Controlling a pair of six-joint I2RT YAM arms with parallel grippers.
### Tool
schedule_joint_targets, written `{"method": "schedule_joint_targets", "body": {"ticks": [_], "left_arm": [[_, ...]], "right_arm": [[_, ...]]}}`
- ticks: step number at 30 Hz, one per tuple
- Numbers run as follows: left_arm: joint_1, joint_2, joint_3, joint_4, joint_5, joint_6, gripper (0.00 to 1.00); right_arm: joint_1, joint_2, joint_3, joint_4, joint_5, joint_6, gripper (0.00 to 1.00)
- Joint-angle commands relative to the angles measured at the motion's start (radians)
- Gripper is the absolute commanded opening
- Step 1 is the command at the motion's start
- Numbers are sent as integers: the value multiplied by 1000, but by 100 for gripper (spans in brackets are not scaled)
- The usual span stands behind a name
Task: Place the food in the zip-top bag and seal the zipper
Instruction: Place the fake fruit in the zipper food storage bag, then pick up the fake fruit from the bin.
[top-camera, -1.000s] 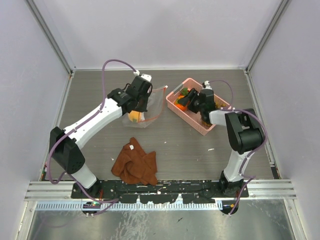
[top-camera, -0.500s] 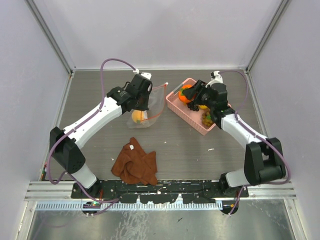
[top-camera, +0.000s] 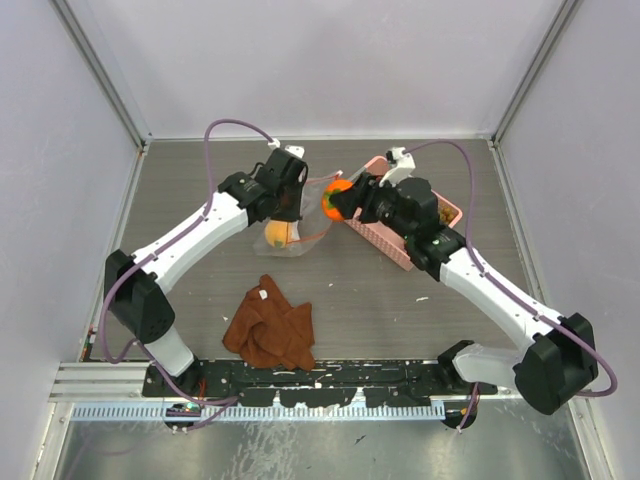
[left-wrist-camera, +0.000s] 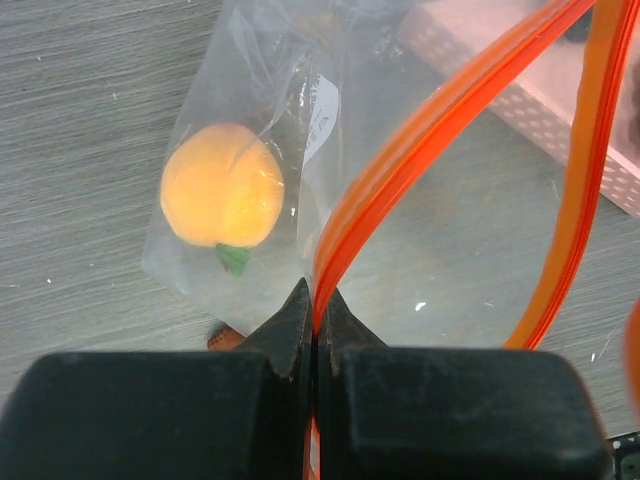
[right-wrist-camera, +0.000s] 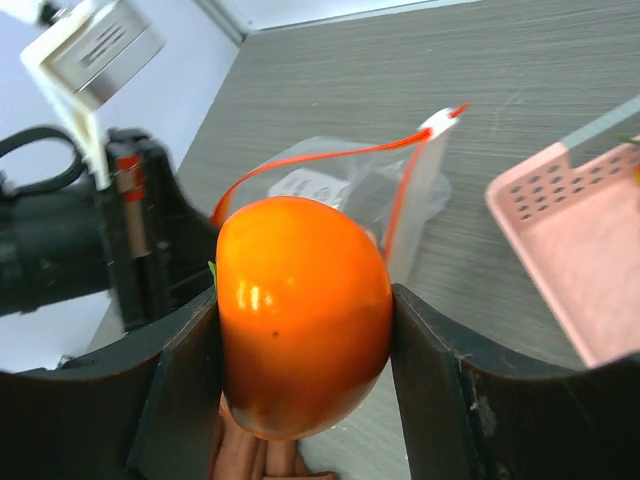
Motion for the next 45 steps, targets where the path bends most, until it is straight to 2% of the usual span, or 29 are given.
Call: {"method": "schedule_joint_targets", "body": {"ticks": [1,6,12,18,23,33,38,45], "left_arm": [[4,-13,50,7,26,-26,0],[3,-18,42,16,62,-41,0],[2,-39,18,37,89,-48,0],[1,-54,6,53,107,-40,0],[0,-70,-22,81,127,-41,0],[0,-79,-29,61,79,-32,0],[2,-82,-32,37,16,-23,0],[6,-81,-33,22,-24,-16,0]], "right_arm": [[90,3,65,29,94,-16,46],[141,71,80,60,126,8,46],[146,165,129,24,184,9,49],[146,219,157,15,187,25,67],[147,227,173,-10,224,8,75],[142,194,193,-32,201,-70,79],[92,136,192,-102,201,-139,81],[-74,118,195,-215,160,-183,85]]}}
